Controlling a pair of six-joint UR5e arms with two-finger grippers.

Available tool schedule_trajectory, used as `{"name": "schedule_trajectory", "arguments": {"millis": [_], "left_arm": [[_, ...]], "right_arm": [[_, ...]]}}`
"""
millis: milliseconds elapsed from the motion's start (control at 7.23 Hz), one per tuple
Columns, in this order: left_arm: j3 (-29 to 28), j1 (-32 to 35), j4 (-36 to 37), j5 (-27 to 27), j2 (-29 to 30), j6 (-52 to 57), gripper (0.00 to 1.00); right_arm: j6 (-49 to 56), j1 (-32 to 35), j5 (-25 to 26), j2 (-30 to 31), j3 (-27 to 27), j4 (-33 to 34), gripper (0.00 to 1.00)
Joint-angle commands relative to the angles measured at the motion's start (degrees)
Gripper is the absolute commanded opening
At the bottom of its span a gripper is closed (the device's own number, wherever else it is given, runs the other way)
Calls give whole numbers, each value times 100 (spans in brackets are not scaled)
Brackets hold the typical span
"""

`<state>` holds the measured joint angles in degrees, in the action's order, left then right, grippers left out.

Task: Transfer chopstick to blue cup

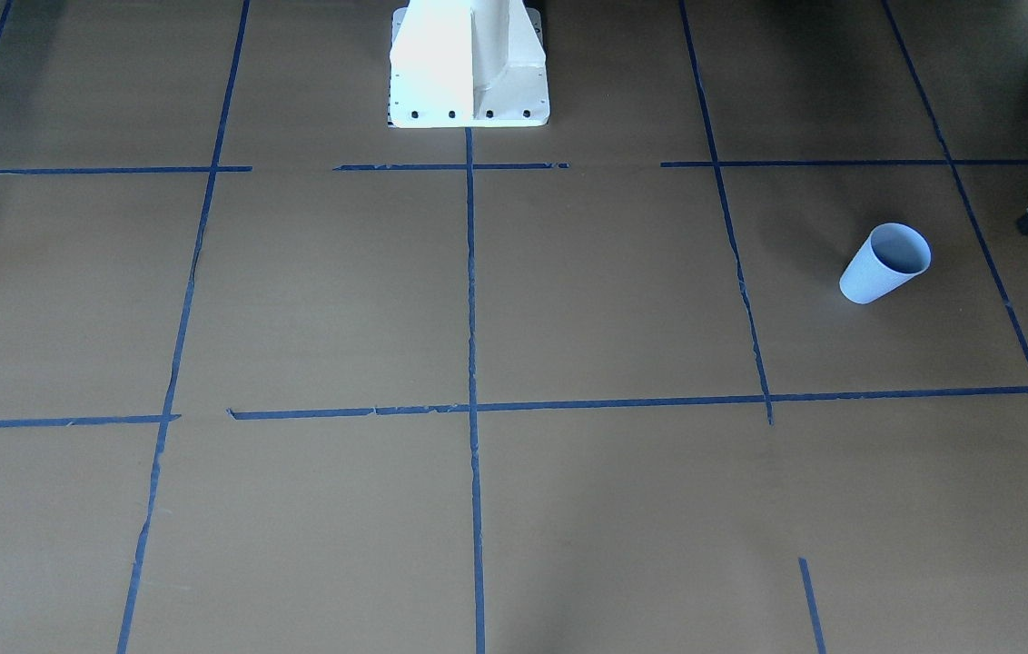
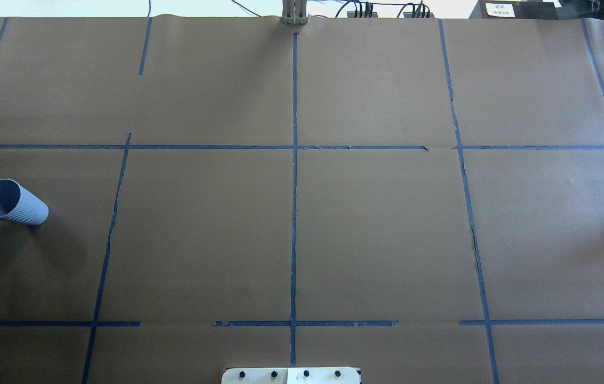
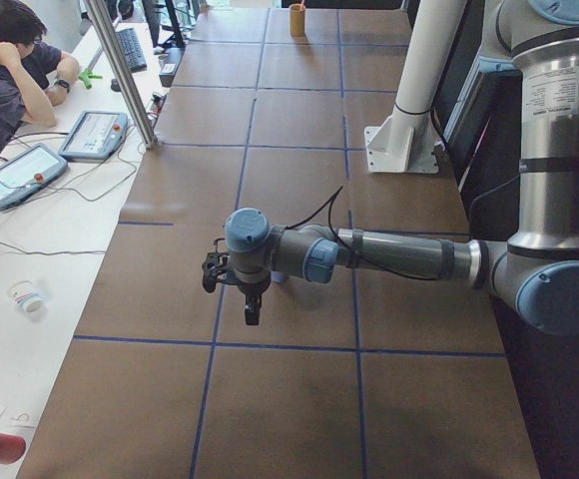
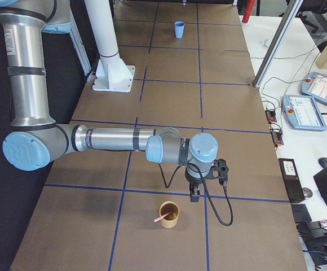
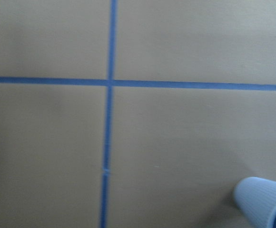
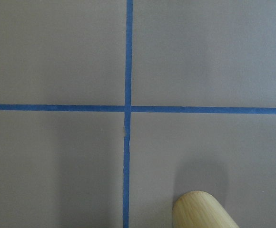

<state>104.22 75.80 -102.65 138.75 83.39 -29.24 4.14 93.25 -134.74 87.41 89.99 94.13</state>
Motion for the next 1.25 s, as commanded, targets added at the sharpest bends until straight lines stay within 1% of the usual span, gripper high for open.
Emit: {"name": "schedule_trajectory", "arguments": {"millis": [0, 138, 415, 692, 1107], "left_arm": [[178, -749, -341, 3, -68, -1020, 100], [108, -891, -552, -58, -68, -1257, 100], [11, -1233, -721, -487, -51, -1549, 100], [-357, -1296, -1106, -507, 19, -1559, 100], [-455, -1340, -1126, -507, 64, -1559, 97]], "right_arm": [[-1, 0, 0, 4, 18, 0, 100], [-1, 0, 0, 4, 18, 0, 100], [-1, 0, 0, 4, 18, 0, 100], [-1, 0, 0, 4, 27, 0, 100], [-1, 0, 0, 4, 18, 0, 100]]}}
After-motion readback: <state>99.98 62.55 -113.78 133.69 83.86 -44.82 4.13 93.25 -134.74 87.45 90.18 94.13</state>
